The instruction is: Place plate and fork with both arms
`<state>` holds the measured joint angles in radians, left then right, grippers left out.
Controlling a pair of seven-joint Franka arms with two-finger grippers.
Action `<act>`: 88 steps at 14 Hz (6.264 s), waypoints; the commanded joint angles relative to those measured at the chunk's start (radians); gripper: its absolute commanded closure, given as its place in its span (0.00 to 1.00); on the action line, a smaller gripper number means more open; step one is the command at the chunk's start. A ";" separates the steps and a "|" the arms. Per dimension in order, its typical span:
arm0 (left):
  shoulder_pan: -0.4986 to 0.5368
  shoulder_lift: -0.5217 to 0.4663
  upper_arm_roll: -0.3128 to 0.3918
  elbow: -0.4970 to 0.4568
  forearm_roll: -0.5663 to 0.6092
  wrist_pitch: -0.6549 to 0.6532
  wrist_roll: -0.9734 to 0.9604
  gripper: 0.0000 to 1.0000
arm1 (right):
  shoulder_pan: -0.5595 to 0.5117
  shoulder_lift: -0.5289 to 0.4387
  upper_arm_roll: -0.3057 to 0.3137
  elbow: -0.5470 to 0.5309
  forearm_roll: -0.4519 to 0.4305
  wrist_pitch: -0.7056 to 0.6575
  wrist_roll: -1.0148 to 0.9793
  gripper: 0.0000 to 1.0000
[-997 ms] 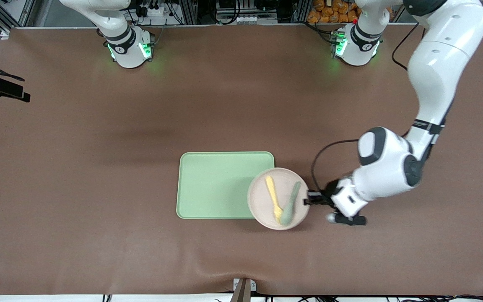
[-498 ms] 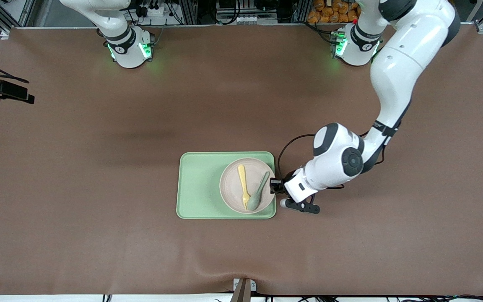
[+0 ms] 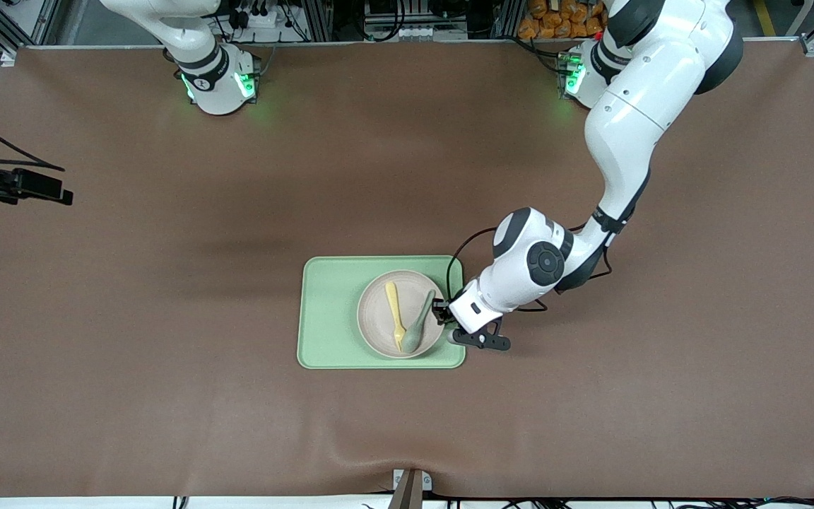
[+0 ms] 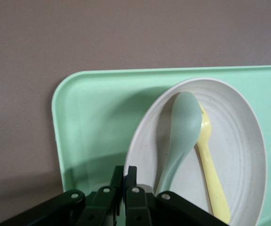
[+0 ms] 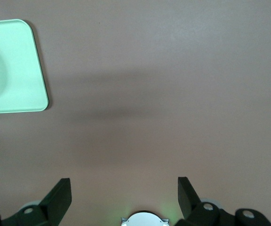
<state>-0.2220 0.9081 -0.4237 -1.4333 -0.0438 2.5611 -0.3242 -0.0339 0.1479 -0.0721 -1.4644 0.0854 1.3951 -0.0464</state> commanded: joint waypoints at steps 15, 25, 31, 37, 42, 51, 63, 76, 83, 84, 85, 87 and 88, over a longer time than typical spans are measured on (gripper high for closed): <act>0.041 -0.112 0.005 -0.013 0.018 -0.083 -0.246 0.00 | 0.123 0.093 0.003 0.003 0.083 0.176 0.141 0.00; 0.277 -0.438 0.014 -0.015 0.079 -0.511 -0.277 0.00 | 0.345 0.275 0.012 0.093 0.083 0.375 0.333 0.00; 0.372 -0.561 0.013 -0.015 0.128 -0.691 -0.273 0.00 | 0.452 0.415 0.012 0.162 0.088 0.516 0.447 0.00; 0.403 -0.642 0.011 -0.050 0.154 -0.817 -0.171 0.00 | 0.609 0.631 0.008 0.279 0.077 0.671 0.556 0.00; 0.481 -0.773 0.008 -0.177 0.153 -0.818 -0.020 0.00 | 0.692 0.711 0.002 0.279 0.024 0.772 0.589 0.05; 0.518 -0.848 0.003 -0.210 0.153 -0.864 0.068 0.00 | 0.735 0.769 0.005 0.260 -0.050 0.775 0.593 0.21; 0.527 -0.888 0.006 -0.249 0.153 -0.884 0.136 0.00 | 0.746 0.809 0.003 0.260 -0.072 0.809 0.616 0.32; 0.546 -0.910 0.010 -0.280 0.153 -0.884 0.217 0.00 | 0.752 0.820 0.003 0.260 -0.072 0.838 0.637 0.51; 0.547 -0.910 0.010 -0.280 0.153 -0.884 0.217 0.00 | 0.758 0.832 0.005 0.260 -0.079 0.834 0.645 0.82; 0.547 -0.910 0.010 -0.280 0.153 -0.884 0.217 0.00 | 0.758 0.831 0.005 0.260 -0.079 0.832 0.655 0.83; 0.547 -0.910 0.010 -0.280 0.153 -0.884 0.217 0.00 | 0.756 0.828 0.005 0.262 -0.079 0.829 0.657 0.86; 0.547 -0.911 0.010 -0.280 0.153 -0.884 0.218 0.00 | 0.755 0.820 0.005 0.262 -0.078 0.822 0.657 0.92; 0.546 -0.911 0.010 -0.280 0.153 -0.884 0.218 0.00 | 0.753 0.812 0.005 0.262 -0.078 0.814 0.657 0.94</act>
<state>0.3163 0.0314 -0.4110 -1.6879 0.0931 1.6818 -0.1215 0.7141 0.9572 -0.0611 -1.2238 0.0220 2.2287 0.5835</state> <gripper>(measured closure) 0.000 0.811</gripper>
